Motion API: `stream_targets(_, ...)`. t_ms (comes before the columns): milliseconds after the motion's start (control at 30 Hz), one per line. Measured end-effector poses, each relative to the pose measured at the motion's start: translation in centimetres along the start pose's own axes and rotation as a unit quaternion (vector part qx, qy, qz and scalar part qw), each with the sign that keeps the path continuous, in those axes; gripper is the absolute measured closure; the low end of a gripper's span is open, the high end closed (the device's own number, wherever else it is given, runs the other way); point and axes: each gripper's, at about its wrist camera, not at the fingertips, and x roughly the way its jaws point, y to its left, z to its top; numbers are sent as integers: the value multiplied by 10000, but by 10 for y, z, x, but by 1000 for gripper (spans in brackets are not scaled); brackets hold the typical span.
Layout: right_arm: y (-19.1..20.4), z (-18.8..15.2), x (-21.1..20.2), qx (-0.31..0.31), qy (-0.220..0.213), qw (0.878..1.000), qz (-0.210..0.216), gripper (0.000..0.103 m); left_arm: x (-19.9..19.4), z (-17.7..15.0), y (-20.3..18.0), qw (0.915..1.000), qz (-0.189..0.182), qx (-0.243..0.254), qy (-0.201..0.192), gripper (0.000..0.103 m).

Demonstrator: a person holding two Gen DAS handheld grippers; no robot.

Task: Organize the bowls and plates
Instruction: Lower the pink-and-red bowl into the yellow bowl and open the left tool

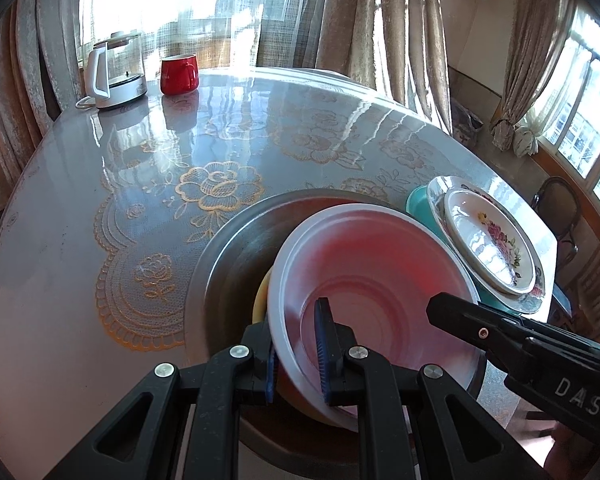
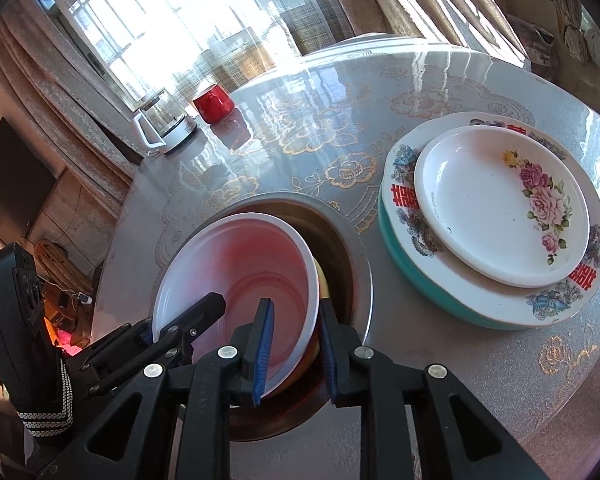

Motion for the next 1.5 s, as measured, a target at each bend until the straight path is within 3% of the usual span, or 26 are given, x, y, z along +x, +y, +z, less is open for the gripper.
stream_targets(333, 1, 7, 9, -3, -137, 9999, -105, 90, -12, 0, 8, 9997, 153, -27, -195, 84)
stream_targets(733, 0, 2, 1, 49, -176, 9998, -24, 83, -3, 3, 2, 9993, 227, 104, -291, 85)
stream_targets(867, -1, 3, -4, 60, -254, 9997, 13, 83, -8, 6, 9, 9996, 9, -156, -247, 78)
stream_targets(967, -1, 2, -5, 101, -269, 9996, 72, 82, -15, 6, 10, 9990, 160, -129, -392, 73)
stream_targets(1167, 2, -2, -5, 87, -190, 9997, 124, 82, -25, -1, 13, 9989, 174, -151, -419, 73)
stream_targets(1500, 11, 2, 6, -316, -219, 9990, -247, 84, -8, -3, 5, 9989, 322, 57, -333, 77)
